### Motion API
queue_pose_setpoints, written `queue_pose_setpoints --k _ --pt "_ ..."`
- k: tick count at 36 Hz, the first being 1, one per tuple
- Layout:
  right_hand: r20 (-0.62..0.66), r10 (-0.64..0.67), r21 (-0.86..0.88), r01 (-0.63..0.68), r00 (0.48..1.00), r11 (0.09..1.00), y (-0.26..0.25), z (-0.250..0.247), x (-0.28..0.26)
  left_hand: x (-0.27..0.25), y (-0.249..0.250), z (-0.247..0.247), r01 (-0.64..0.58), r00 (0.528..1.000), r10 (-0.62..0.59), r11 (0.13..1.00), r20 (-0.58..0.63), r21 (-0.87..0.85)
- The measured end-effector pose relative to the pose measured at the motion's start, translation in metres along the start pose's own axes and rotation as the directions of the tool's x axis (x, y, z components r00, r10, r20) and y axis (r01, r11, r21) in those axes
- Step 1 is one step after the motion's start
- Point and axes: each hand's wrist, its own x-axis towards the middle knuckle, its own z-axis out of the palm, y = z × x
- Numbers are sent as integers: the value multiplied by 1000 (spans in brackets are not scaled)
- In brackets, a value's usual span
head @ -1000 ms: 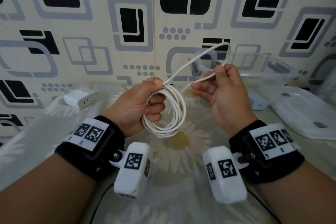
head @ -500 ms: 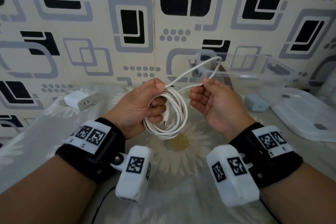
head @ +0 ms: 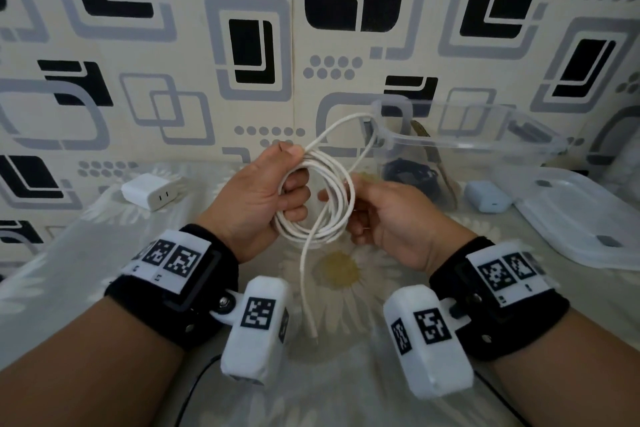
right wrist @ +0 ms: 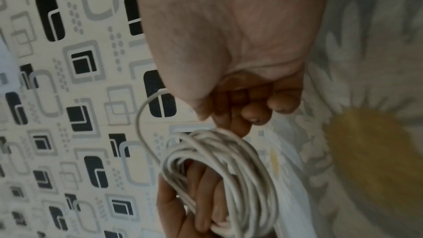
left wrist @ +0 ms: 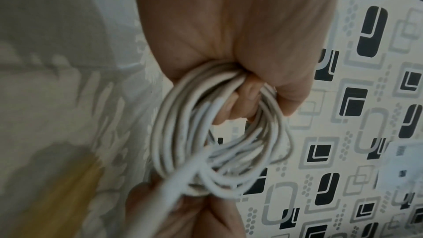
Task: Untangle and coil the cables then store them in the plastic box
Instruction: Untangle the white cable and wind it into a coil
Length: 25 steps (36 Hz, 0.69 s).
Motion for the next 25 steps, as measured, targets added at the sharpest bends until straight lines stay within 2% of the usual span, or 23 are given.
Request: queue_pose_setpoints --k 2,5,10,15,19,23,25 --pt "-72 -3 6 4 997 1000 0 0 2 2 0 0 -33 997 32 999 -65 -16" --pt "-87 -25 -158 11 996 987 -1 2 -1 3 0 -2 -98 984 94 995 -151 -17" --pt "163 55 -371 10 985 928 -2 8 -13 6 -4 -3 -169 954 166 986 -248 11" --pt "234 -15 -437 119 972 891 -1 10 -16 10 -4 -4 -220 915 237 971 -328 89" --pt "275 -9 -478 144 962 866 -3 7 -17 13 7 -19 -296 828 304 951 -471 93" --pt "302 84 -552 103 950 827 -6 3 -16 13 20 -38 -353 710 330 931 -623 91" --pt "298 135 -614 82 945 785 -9 1 -17 11 26 -47 -348 673 354 926 -649 145"
